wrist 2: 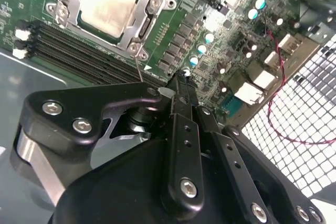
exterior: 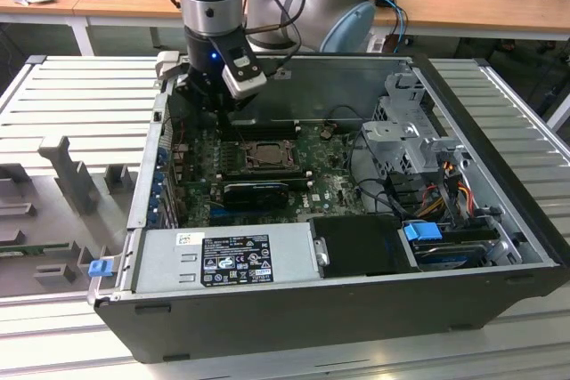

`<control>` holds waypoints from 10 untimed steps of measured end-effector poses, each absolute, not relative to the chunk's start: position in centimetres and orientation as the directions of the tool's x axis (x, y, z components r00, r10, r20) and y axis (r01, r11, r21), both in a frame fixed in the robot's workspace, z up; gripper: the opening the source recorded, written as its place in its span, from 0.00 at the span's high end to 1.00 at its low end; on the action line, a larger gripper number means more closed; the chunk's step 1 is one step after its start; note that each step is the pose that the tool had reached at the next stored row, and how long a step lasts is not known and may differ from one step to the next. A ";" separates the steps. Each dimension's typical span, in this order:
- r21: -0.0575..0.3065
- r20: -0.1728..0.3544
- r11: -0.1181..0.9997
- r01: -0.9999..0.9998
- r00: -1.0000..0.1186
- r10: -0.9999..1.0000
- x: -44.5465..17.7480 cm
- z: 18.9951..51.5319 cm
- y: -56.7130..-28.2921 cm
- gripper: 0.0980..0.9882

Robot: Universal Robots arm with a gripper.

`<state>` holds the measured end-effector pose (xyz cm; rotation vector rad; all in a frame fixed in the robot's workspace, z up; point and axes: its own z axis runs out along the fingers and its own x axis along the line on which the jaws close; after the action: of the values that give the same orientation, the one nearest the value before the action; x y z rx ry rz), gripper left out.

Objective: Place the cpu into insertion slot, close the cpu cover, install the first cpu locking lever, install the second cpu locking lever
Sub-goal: 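Install the first cpu locking lever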

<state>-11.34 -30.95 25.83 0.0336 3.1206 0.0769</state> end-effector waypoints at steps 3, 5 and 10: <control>0.049 -0.019 0.999 0.021 -1.000 0.022 -11.6 25.7 -30.3 0.99; 0.049 -0.019 0.999 0.021 -1.000 0.022 -11.6 25.6 -29.8 0.99; 0.049 -0.019 0.999 0.020 -1.000 0.021 -11.6 25.5 -29.3 0.99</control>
<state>-11.58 -29.30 25.53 0.0324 3.1207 0.0769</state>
